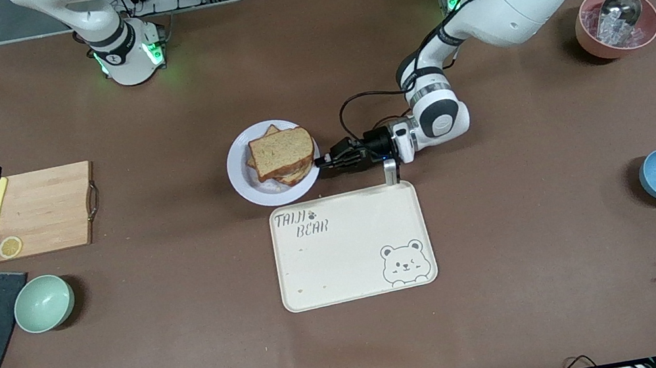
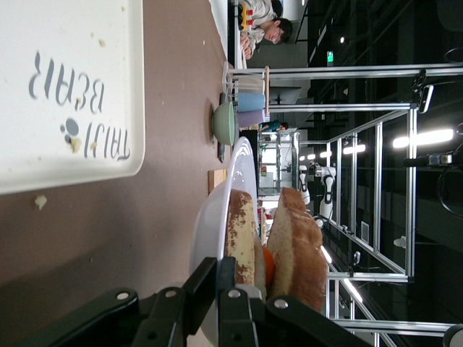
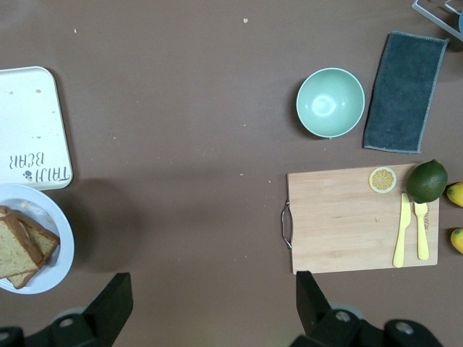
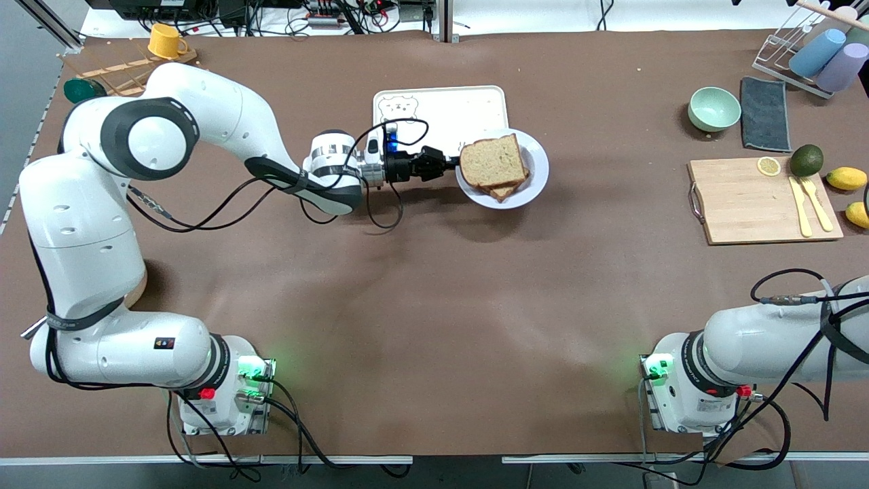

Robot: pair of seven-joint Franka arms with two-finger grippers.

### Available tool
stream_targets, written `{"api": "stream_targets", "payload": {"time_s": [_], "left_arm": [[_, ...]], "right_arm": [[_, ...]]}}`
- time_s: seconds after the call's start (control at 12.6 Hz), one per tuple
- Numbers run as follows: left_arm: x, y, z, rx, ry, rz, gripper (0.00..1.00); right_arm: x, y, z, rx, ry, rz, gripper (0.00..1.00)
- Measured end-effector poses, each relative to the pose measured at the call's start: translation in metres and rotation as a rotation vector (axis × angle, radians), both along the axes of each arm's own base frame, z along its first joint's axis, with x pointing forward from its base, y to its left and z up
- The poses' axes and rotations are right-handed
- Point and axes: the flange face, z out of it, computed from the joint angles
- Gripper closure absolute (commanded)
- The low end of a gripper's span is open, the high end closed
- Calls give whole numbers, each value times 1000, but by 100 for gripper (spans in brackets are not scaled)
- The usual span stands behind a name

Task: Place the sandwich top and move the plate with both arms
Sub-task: 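Slide the plate with the left gripper onto the bear tray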

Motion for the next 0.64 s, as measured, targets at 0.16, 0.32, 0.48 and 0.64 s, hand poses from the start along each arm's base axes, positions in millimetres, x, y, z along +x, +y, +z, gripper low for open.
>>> {"api": "stream_targets", "payload": {"time_s": [0.16,0.32,0.48,0.64], "left_arm": [[10,8,4,-6,-8,22,100],[21,18,9,-16,-13,49,100],[32,32,11,-18,-16,79,100],[45,46,13,-21,-22,112,100]], "right_arm": [[0,0,0,0,0,0,0],[0,0,0,0,0,0,0],[0,0,0,0,0,0,0],[0,0,0,0,0,0,0]]}}
